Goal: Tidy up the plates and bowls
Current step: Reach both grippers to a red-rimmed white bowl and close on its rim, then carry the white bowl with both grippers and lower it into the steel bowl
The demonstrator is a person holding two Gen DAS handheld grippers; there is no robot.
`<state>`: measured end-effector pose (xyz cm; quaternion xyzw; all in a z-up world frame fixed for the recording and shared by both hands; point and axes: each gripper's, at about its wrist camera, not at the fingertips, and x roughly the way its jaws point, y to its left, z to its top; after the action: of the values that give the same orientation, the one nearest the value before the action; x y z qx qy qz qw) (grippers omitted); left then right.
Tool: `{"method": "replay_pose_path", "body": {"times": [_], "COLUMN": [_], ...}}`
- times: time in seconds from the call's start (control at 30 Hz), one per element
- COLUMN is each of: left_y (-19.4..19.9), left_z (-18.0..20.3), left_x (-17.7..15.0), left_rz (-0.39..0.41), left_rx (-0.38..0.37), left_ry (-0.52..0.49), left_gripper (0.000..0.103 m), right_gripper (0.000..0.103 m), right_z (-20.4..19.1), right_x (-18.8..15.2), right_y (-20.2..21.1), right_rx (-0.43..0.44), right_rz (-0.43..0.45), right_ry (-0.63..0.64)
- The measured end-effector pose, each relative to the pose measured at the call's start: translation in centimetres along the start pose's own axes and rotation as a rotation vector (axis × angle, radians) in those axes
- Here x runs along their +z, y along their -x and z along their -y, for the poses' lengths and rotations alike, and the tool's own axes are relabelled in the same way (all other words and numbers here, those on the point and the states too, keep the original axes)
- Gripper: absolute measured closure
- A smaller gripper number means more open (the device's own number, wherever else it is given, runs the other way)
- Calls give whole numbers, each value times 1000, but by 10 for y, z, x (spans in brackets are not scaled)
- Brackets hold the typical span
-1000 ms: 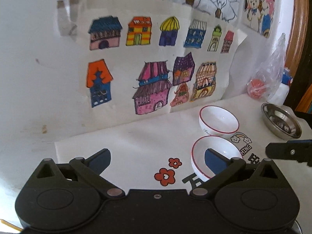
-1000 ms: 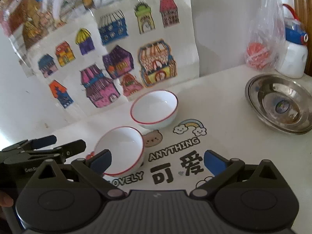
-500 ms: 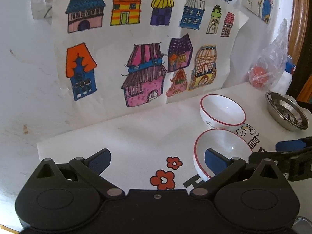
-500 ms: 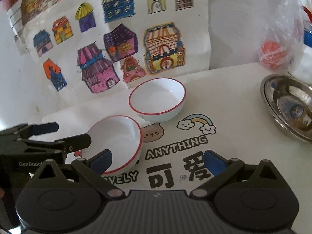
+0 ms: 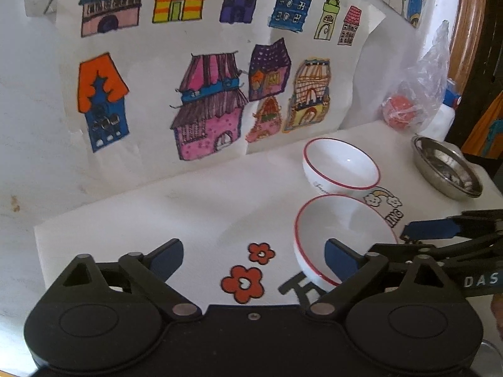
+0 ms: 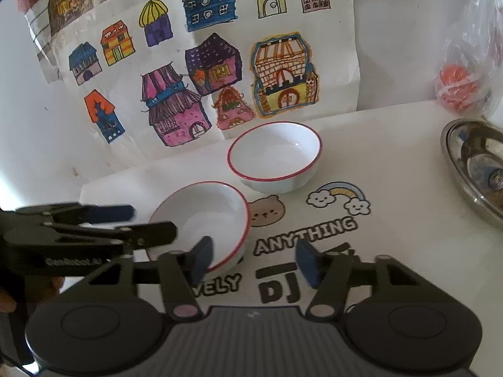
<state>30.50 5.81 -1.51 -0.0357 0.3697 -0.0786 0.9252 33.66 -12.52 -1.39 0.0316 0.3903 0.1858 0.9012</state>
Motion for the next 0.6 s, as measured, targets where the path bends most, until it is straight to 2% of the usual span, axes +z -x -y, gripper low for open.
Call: {"method": "replay_pose_path", "body": {"times": [0.1,0.17,0.33,0.43,0.47,0.6], "left_y": [-3,-4,-4,-4,-4,-4], "left_z": [-1,-1,2,7,9,15], "left_x": [1,1,2,2,2,3], "left_rz": [-35,-52,-71,-79,-84,-102], "left_rx": [-45,-71,-118,-115,-108,-120], "left_ry": [24,40,61,57,58,56], "left_gripper": [27,33,57,61,61,75], "right_gripper": [57,64,70,72,76,80], "right_z": [-1,-2,-5,-6,-5,-1], "right_x": [1,1,3,1,1,1], "right_y": [-2,-4,-7,-8,-9,-9], "right_rx": [21,33,55,64,68,71], "right_rz": [-9,-16,-43,-58,-59,-58], "right_ry": [-23,-36,-52,-59,-71,-113]}}
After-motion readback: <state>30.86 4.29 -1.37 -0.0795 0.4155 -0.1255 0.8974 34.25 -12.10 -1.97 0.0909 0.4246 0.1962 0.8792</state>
